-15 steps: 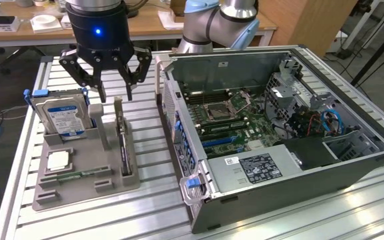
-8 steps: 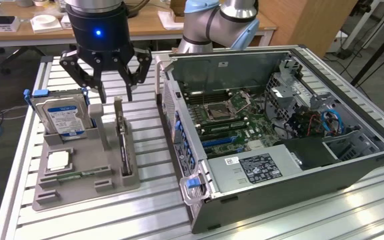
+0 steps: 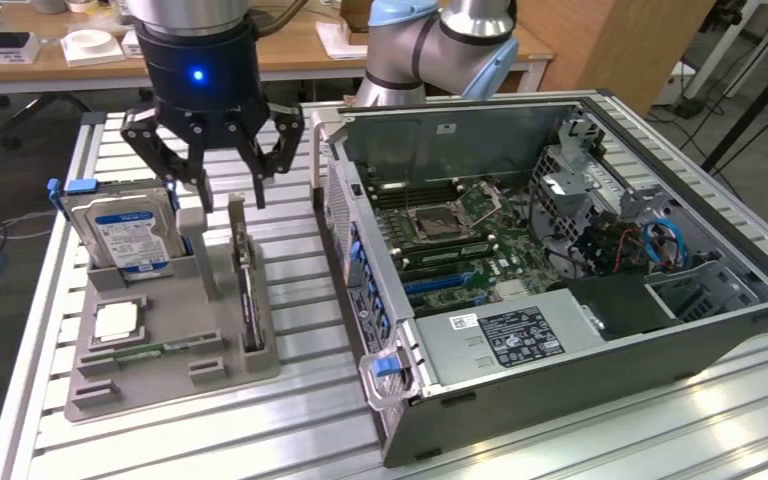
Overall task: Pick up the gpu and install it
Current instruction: 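Pick up the gpu and move the gpu toward the slot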
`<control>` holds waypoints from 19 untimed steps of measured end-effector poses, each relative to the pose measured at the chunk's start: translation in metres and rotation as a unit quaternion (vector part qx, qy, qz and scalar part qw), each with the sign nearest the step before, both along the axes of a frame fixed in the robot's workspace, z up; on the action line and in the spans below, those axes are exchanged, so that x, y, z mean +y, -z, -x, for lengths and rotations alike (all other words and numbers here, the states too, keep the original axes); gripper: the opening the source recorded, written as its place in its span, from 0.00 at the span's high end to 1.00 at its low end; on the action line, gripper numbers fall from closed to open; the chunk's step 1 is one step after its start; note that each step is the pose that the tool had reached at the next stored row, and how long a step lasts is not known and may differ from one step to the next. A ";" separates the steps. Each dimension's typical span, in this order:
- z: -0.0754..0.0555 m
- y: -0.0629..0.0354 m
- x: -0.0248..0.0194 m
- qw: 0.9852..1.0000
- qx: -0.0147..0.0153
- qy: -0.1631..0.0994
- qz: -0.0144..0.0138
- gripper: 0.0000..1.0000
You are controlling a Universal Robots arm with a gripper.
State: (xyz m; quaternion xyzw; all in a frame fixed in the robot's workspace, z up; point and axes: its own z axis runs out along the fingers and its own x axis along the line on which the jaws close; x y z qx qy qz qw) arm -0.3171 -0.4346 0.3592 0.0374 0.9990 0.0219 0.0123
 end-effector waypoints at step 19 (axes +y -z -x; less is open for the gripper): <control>0.000 0.0159 -0.0118 1.000 0.001 0.000 0.000 0.47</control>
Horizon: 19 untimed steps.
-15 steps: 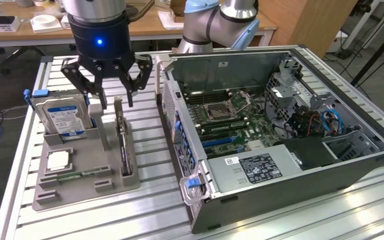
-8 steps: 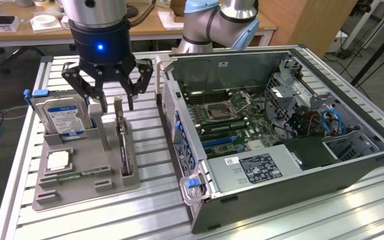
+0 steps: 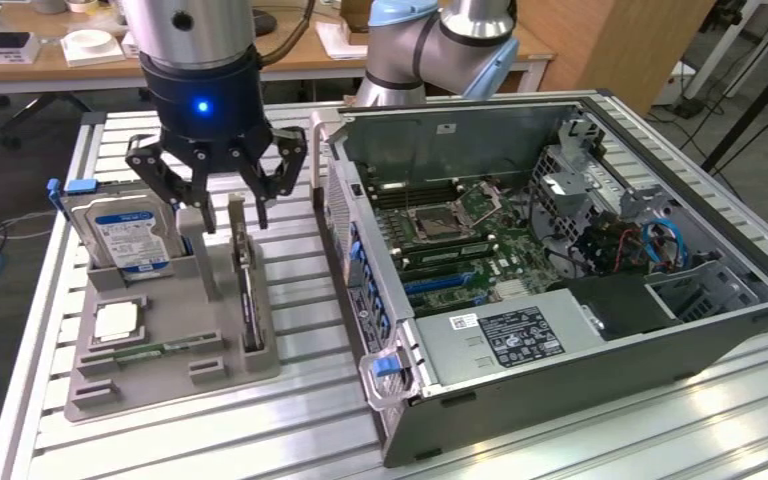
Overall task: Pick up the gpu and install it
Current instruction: 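Pick up the gpu and move the gpu toward the slot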
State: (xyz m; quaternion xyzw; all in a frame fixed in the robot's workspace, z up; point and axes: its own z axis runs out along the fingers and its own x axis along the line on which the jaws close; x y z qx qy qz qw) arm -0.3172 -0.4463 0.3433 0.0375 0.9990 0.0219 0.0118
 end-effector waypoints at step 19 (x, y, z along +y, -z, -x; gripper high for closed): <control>0.000 0.0202 -0.0020 1.000 0.000 0.000 0.001 0.47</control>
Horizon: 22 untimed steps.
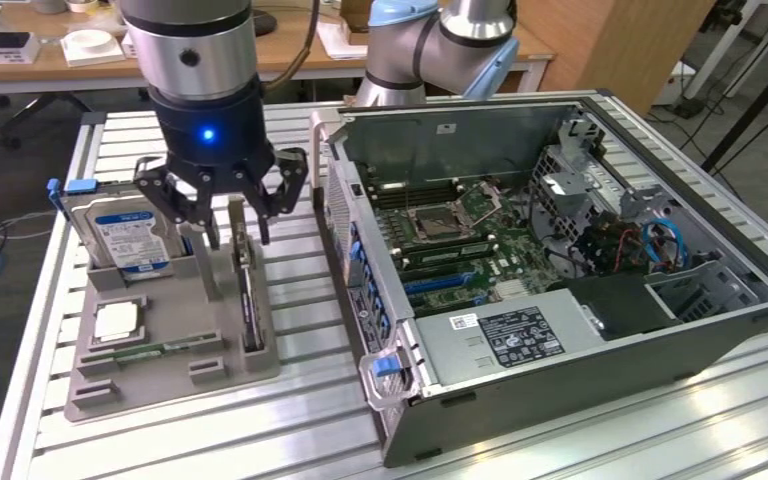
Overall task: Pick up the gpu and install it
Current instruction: 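Pick up the gpu and move the gpu toward the slot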
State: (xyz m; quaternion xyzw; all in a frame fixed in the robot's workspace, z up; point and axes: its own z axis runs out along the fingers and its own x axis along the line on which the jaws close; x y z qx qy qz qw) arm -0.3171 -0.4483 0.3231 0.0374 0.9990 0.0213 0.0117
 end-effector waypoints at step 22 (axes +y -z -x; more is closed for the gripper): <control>0.000 0.0123 -0.0005 1.000 0.000 0.000 0.000 0.47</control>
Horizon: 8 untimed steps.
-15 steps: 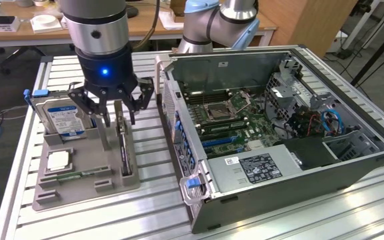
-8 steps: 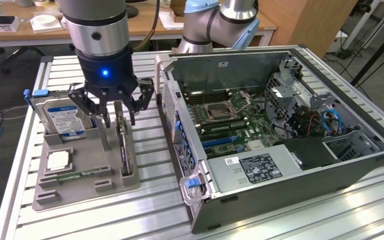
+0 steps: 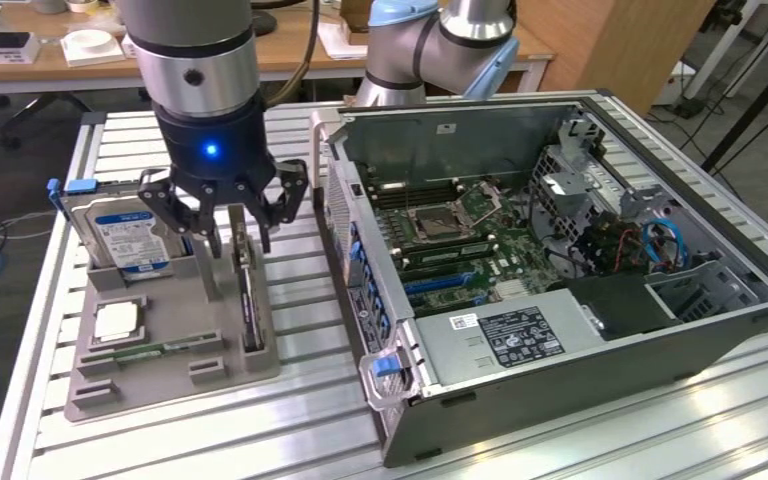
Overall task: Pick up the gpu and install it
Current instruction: 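Pick up the gpu and move the gpu toward the slot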
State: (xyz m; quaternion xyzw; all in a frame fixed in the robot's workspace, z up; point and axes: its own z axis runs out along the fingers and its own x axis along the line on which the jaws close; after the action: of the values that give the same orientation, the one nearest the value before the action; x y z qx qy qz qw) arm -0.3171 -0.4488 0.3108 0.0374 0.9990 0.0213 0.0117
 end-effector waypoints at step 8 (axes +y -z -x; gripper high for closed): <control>0.000 0.0083 0.0000 1.000 0.000 0.000 0.000 0.47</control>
State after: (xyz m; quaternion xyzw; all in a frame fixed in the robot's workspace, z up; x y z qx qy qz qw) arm -0.3171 -0.4488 0.3025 0.0374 0.9990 0.0212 0.0116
